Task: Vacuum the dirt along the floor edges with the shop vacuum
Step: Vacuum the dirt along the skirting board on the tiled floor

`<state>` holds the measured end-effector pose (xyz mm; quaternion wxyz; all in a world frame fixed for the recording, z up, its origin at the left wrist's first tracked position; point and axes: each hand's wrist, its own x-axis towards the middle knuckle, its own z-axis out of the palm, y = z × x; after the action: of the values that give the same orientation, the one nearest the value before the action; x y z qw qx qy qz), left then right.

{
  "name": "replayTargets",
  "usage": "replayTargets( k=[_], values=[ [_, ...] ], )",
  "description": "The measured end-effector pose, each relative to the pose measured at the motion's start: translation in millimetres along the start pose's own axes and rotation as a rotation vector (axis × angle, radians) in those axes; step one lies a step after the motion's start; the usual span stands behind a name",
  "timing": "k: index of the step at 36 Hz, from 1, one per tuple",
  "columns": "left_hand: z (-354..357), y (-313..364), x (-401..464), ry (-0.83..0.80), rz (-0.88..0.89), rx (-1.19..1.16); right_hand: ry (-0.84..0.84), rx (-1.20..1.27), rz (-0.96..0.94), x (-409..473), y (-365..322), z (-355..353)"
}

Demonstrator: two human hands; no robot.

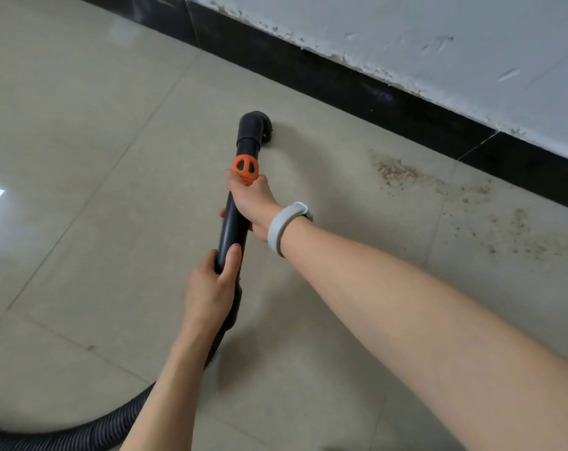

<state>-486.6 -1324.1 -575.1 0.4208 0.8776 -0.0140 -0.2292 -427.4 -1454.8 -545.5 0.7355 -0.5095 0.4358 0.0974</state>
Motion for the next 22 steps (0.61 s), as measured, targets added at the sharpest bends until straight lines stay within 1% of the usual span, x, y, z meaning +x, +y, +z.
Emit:
replayTargets(
  k=[7,12,17,22],
  values=[
    [28.5,33.6,7.2,-0.195,0.076,0.1,0.202,0.143,0.021,-1.6,-11.5,-57.4],
    [43.9,54.3,5.9,-0.328,0.106,0.179,0.305,0.213,0.063,-15.1,-18.1,-92.6],
    [50.8,53.2,-10.0,-0.367,0.085,0.236,0.317,0.249,0.081,-26.1,-2.1,-106.8],
    [57.8,51.3,-26.7,-0.379,0.082,0.235,0.312,0.271,0.077,-37.9,11.1,-118.5]
  ],
)
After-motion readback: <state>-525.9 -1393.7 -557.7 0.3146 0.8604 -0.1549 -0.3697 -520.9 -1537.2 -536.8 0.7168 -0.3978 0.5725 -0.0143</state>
